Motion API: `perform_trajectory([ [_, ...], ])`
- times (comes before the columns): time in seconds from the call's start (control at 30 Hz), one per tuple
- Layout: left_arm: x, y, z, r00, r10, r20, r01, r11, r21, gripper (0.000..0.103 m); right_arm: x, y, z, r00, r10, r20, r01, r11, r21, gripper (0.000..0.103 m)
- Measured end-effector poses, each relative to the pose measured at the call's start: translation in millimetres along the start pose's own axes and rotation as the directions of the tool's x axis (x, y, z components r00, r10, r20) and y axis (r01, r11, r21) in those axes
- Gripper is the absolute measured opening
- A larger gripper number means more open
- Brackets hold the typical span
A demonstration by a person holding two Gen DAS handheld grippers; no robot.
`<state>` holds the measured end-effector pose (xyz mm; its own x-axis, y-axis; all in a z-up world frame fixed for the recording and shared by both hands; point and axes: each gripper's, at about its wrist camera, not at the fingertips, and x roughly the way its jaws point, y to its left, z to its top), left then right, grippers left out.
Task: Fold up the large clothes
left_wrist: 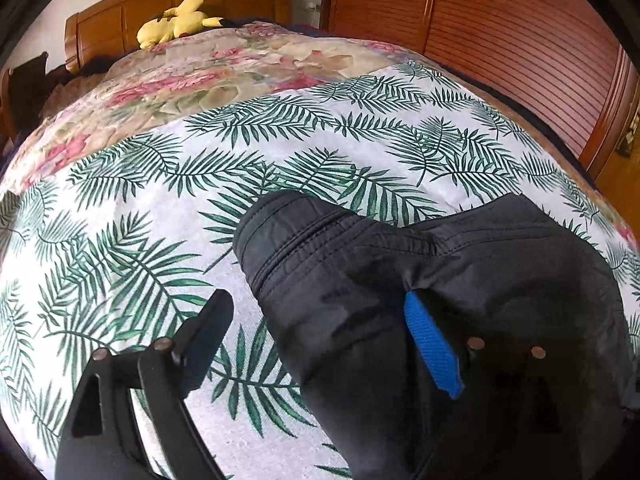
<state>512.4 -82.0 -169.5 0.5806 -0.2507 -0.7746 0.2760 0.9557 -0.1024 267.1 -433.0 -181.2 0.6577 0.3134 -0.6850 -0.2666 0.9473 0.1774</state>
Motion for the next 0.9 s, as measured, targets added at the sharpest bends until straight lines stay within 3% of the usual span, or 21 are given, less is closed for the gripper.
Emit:
perform_trajectory([
  [0.27, 1.5, 0.5, 1.7, 1.000, -0.022, -0.007, 0.022, 0.999, -0.030, 0.088, 9.4, -0.4, 3.3, 1.000, 0.009, -0.023, -0.009, 1.000, 0.026, 0.080],
  [0.33, 0.7, -1.7, 2.7, 1.000, -0.030, -0.007, 0.030, 0.999, -0.027, 0.078, 12.2, -3.4, 4.8, 0.999, 0.029, -0.030, -0.027, 0.999, 0.047, 0.081],
  [0.47, -4.3, -6.9, 4.5, 0.999, -0.044, -0.003, 0.044, 0.999, -0.031, 0.059, 13.8, -6.8, 6.9, 0.994, 0.105, -0.033, -0.102, 0.991, 0.082, 0.057],
  [0.53, -8.3, -12.7, 5.3, 1.000, -0.025, 0.007, 0.025, 1.000, -0.010, 0.050, 12.5, -5.2, 7.0, 0.994, 0.112, -0.015, -0.111, 0.991, 0.079, 0.047],
  [0.6, -14.6, -20.5, 6.0, 1.000, -0.004, 0.023, 0.004, 1.000, 0.020, 0.037, 8.8, -1.7, 8.6, 0.994, 0.113, 0.001, -0.113, 0.992, 0.060, 0.028],
  [0.67, -21.6, -26.5, 7.6, 0.999, 0.020, 0.038, -0.022, 0.999, 0.039, 0.026, 2.2, 1.9, 10.5, 0.993, 0.114, 0.025, -0.115, 0.992, 0.045, 0.020],
  [0.9, -55.9, -40.2, 17.6, 0.989, 0.095, 0.112, -0.103, 0.992, 0.066, 0.016, -11.7, 2.1, 22.1, 0.988, 0.123, 0.096, -0.126, 0.992, 0.018, 0.012],
])
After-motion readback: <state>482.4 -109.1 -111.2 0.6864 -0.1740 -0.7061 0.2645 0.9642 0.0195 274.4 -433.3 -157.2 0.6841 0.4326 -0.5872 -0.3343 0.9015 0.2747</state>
